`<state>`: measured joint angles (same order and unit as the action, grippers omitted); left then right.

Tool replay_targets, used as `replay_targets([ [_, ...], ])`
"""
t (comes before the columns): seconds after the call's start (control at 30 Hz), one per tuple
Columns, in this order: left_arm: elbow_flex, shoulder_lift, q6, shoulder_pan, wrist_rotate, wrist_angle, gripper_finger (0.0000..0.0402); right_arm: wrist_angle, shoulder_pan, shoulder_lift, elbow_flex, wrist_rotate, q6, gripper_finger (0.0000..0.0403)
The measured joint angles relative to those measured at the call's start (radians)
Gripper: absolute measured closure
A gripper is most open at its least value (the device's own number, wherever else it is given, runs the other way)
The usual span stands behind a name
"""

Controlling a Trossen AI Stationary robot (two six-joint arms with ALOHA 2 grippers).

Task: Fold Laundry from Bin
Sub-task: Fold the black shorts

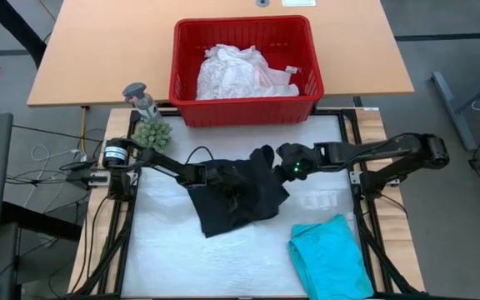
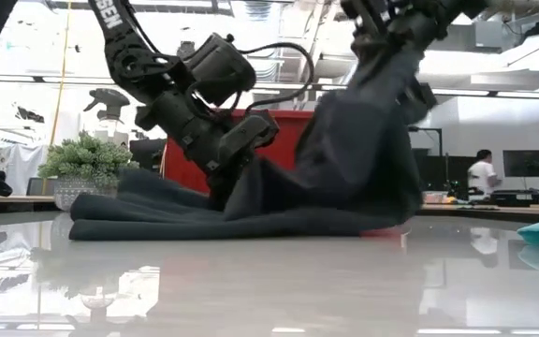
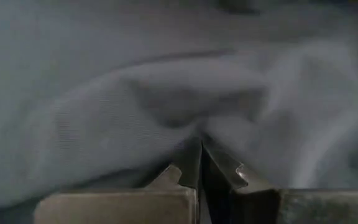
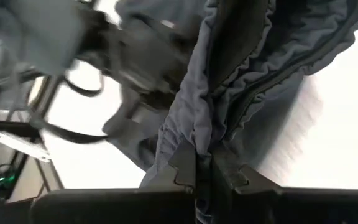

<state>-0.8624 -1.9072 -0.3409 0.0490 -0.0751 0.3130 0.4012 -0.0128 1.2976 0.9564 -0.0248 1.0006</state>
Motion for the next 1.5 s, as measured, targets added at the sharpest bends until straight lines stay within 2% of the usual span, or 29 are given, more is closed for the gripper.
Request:
replay_targets([
  [0.2,-0.100,-0.044,-0.021,-0.002,-0.064,-0.018,0.0401,0.051,-0.003,0.000,0.042,-0.027,-0.029,0.0365],
  [0.4,-0.114,0.064,-0.050,-0.004,-0.119,-0.042,0.0401,0.178,-0.008,-0.002,0.042,-0.085,-0.007,0.0365],
  [0.53,-0.114,0.121,-0.063,-0.030,-0.177,-0.071,0.0401,0.179,-0.019,-0.003,0.042,-0.086,-0.007,0.0365],
  [0.63,-0.118,0.129,-0.041,-0.081,-0.142,-0.071,0.0401,0.174,-0.024,-0.003,0.042,-0.086,-0.014,0.0365],
  [0.73,-0.117,0.103,-0.045,-0.120,-0.118,-0.146,0.0401,0.174,-0.030,-0.003,0.042,-0.086,-0.025,0.0365],
  [0.87,-0.115,0.095,-0.048,-0.140,0.054,-0.309,0.0401,0.177,-0.030,-0.003,0.042,-0.085,-0.030,0.0365],
  [0.93,-0.114,0.102,-0.054,-0.133,0.053,-0.354,0.0401,0.187,-0.030,-0.003,0.041,-0.086,-0.030,0.0365],
  [1.03,-0.114,0.127,-0.055,-0.137,-0.007,-0.306,0.0401,0.216,-0.030,-0.003,0.041,-0.086,-0.033,0.0365],
  [1.13,-0.117,0.128,-0.100,-0.167,-0.017,-0.165,0.0401,0.236,-0.029,-0.003,0.041,-0.087,-0.033,0.0365],
  [1.3,-0.118,0.048,-0.184,-0.206,-0.057,0.017,0.0401,0.237,-0.029,-0.004,0.041,-0.087,-0.033,0.0365],
  [1.4,-0.129,0.003,-0.237,-0.214,-0.093,0.023,0.0401,0.240,-0.029,-0.004,0.041,-0.088,-0.034,0.0365],
  [1.5,-0.133,0.047,-0.282,-0.223,0.002,0.013,0.0401,0.250,-0.029,-0.004,0.041,-0.088,-0.041,0.0365],
])
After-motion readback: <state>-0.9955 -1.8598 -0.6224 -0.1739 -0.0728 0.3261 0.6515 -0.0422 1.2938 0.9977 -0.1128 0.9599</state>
